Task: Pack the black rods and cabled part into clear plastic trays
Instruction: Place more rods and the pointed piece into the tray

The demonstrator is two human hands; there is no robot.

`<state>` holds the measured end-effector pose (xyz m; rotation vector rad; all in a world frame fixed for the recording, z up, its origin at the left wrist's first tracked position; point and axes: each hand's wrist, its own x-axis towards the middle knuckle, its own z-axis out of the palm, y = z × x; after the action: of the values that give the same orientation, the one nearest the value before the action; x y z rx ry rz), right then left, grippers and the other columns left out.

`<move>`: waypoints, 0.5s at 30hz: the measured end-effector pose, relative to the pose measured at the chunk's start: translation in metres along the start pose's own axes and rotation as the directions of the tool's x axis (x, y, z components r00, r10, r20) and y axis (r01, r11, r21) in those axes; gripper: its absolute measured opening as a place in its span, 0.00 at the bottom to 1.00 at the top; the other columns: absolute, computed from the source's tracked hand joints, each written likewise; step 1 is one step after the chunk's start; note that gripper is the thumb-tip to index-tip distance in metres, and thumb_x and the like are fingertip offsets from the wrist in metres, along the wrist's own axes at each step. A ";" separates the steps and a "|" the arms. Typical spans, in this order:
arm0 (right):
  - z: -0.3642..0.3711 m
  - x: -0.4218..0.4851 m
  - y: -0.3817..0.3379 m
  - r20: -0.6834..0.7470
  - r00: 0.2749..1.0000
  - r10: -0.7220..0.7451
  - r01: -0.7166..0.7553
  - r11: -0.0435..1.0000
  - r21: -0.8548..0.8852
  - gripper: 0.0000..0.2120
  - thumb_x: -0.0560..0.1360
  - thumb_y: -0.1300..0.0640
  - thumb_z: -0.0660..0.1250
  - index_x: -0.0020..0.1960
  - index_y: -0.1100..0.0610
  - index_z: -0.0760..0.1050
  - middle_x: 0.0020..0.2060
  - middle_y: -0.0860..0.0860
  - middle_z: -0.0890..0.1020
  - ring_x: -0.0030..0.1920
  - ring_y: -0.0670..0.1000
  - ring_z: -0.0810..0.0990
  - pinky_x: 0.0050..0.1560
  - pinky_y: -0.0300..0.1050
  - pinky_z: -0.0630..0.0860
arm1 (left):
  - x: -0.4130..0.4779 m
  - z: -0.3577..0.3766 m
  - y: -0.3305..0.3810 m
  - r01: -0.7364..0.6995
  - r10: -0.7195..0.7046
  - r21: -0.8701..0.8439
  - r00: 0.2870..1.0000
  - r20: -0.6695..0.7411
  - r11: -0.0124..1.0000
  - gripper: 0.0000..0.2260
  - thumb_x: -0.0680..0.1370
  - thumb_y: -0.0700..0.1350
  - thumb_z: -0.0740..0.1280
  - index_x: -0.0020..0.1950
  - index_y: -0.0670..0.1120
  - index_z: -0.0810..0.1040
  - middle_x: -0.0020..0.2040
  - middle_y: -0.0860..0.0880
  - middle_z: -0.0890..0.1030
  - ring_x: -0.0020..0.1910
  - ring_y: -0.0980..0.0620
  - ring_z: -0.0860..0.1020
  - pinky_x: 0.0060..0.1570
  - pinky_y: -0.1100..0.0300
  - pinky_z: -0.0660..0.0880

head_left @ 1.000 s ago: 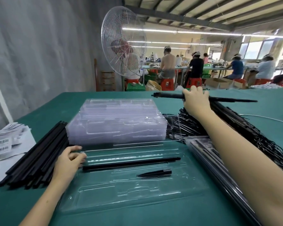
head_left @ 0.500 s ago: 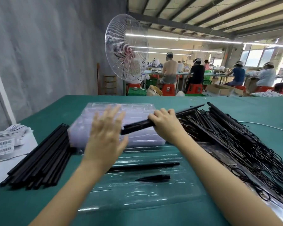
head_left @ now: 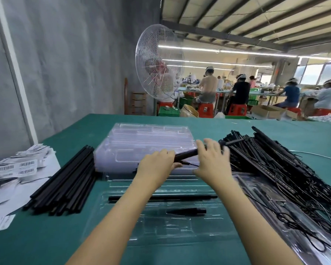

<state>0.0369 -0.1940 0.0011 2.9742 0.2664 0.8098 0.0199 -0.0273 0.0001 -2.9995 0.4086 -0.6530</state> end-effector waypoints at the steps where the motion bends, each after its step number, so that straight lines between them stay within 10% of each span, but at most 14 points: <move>1: -0.006 -0.005 0.008 0.005 0.994 0.105 -0.106 0.993 0.053 0.42 0.70 0.50 0.70 0.75 0.51 0.47 0.72 0.54 0.57 0.71 0.57 0.57 0.68 0.57 0.57 | 0.000 -0.004 0.001 0.007 -0.008 -0.028 1.000 -0.021 1.000 0.19 0.80 0.60 0.54 0.59 0.45 0.69 0.55 0.48 0.77 0.51 0.46 0.77 0.38 0.56 0.66; 6: -0.027 -0.042 0.057 0.218 0.775 0.594 -0.602 0.798 -0.034 0.27 0.70 0.43 0.70 0.63 0.55 0.68 0.63 0.60 0.68 0.63 0.59 0.67 0.62 0.52 0.66 | 0.001 -0.024 0.011 0.064 -0.084 -0.185 0.991 -0.105 0.981 0.18 0.80 0.60 0.55 0.56 0.46 0.70 0.51 0.49 0.77 0.46 0.45 0.78 0.36 0.54 0.69; 11: -0.042 -0.058 0.088 0.579 0.551 0.601 -0.743 0.669 0.013 0.22 0.73 0.41 0.66 0.37 0.59 0.82 0.37 0.53 0.83 0.42 0.54 0.80 0.50 0.47 0.75 | 0.001 -0.033 0.016 0.100 -0.124 -0.231 0.988 -0.096 0.968 0.19 0.80 0.59 0.55 0.57 0.45 0.70 0.51 0.48 0.77 0.46 0.45 0.78 0.37 0.55 0.69; 15: -0.059 -0.047 0.095 0.133 0.634 0.762 -0.770 0.606 0.200 0.30 0.79 0.38 0.53 0.34 0.63 0.69 0.29 0.56 0.74 0.31 0.52 0.71 0.33 0.42 0.62 | -0.003 -0.043 0.027 0.061 -0.082 -0.290 0.995 -0.062 0.955 0.19 0.80 0.59 0.55 0.58 0.45 0.70 0.51 0.48 0.77 0.46 0.45 0.78 0.40 0.53 0.74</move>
<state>-0.0187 -0.2957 0.0373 3.2846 -1.0989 0.7904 -0.0075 -0.0523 0.0355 -3.2871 0.4357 -0.7745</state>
